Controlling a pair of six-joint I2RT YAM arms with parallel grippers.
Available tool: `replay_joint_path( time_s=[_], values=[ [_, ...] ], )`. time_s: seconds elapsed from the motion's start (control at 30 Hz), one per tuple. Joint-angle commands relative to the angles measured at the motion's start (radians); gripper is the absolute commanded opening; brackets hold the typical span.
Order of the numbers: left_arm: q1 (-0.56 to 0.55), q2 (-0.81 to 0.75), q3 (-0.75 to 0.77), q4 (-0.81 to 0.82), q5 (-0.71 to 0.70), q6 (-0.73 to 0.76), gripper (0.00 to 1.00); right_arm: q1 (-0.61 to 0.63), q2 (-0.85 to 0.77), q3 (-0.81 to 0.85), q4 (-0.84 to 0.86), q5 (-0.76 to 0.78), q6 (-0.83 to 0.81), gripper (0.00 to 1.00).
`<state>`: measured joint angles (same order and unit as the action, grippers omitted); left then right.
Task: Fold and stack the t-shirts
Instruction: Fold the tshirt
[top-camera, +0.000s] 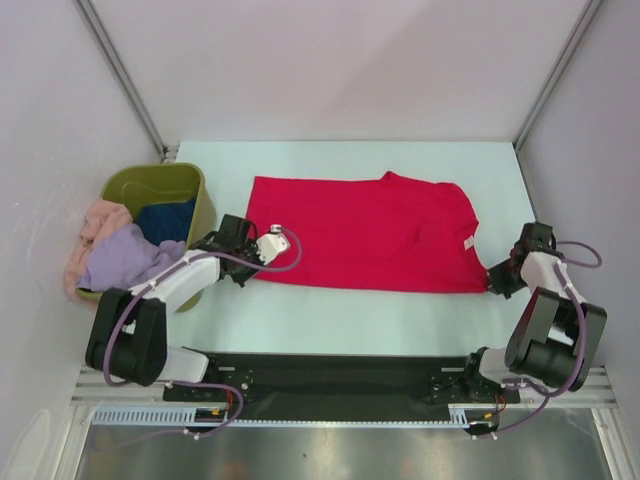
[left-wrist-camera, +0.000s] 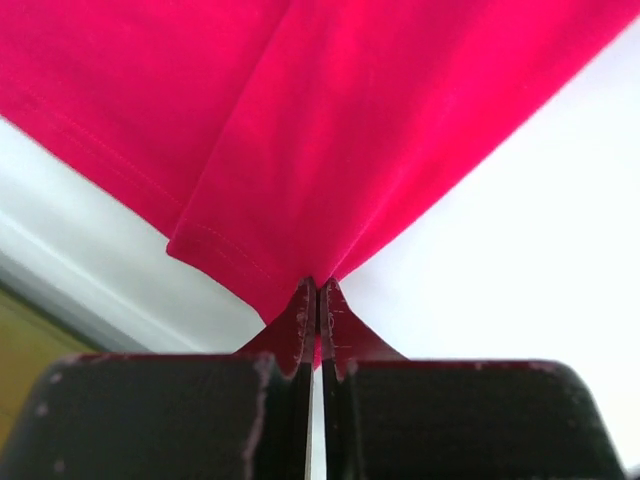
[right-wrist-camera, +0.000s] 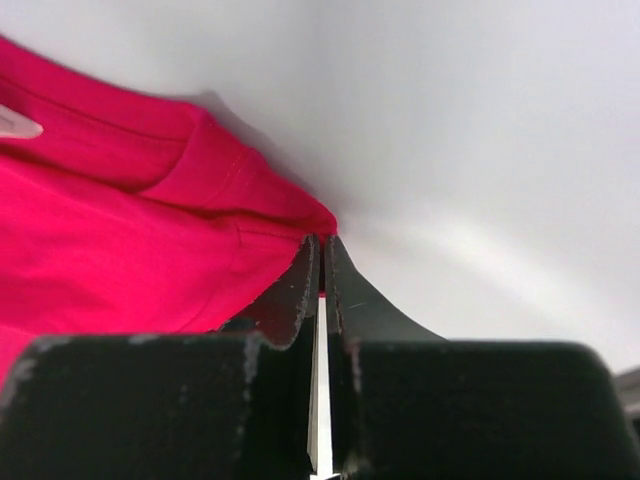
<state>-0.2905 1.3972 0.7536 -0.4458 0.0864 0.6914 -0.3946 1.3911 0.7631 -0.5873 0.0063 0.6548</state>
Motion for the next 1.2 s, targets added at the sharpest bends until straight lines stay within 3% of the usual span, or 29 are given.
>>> replay_joint_path(
  time_s=[0.0,0.17,0.23,0.27,0.3,0.37,0.4,0.5,0.57,0.63,0.67,0.9,1.0,1.17],
  values=[
    [0.002,-0.067,-0.036,-0.183,0.096,0.017,0.0,-0.047,-0.073,-0.039,-0.095,0.078,0.071,0.0],
    [-0.007,-0.13,-0.06,-0.317,0.223,0.045,0.0,-0.156,-0.202,-0.093,-0.178,0.124,0.112,0.0],
    [-0.009,-0.145,-0.069,-0.321,0.259,0.042,0.04,-0.191,-0.245,-0.087,-0.201,0.185,0.121,0.24],
    [-0.009,-0.145,-0.069,-0.32,0.263,0.042,0.17,-0.19,-0.257,-0.071,-0.215,0.208,0.12,0.48],
    [-0.009,-0.144,-0.062,-0.32,0.259,0.043,0.51,-0.184,-0.256,-0.049,-0.221,0.219,0.111,0.53],
    [-0.006,-0.138,-0.039,-0.317,0.225,0.039,0.71,-0.155,-0.251,0.016,-0.206,0.201,0.082,0.57],
    [0.001,-0.139,-0.001,-0.321,0.214,0.039,0.76,-0.133,-0.251,0.042,-0.2,0.192,0.071,0.59],
    [0.059,-0.139,0.097,-0.312,0.205,-0.007,0.8,0.095,-0.244,0.177,-0.142,0.208,-0.058,0.58],
    [0.13,-0.133,0.134,-0.272,0.249,-0.074,0.8,0.347,-0.222,0.258,-0.088,0.231,-0.154,0.55],
    [0.171,-0.122,0.15,-0.214,0.254,-0.121,0.77,0.48,-0.152,0.301,-0.097,0.235,-0.214,0.5],
    [0.171,-0.101,0.147,-0.2,0.221,-0.13,0.75,0.569,-0.121,0.335,-0.104,0.23,-0.219,0.43],
    [0.169,0.041,0.101,-0.13,0.127,-0.109,0.6,0.767,0.144,0.418,-0.121,0.184,-0.225,0.29],
    [0.169,0.085,0.101,-0.108,0.102,-0.084,0.5,0.775,0.221,0.438,-0.132,0.175,-0.228,0.29],
    [0.169,0.115,0.081,-0.096,0.13,-0.072,0.49,0.77,0.304,0.436,-0.126,0.204,-0.239,0.35]
  ],
)
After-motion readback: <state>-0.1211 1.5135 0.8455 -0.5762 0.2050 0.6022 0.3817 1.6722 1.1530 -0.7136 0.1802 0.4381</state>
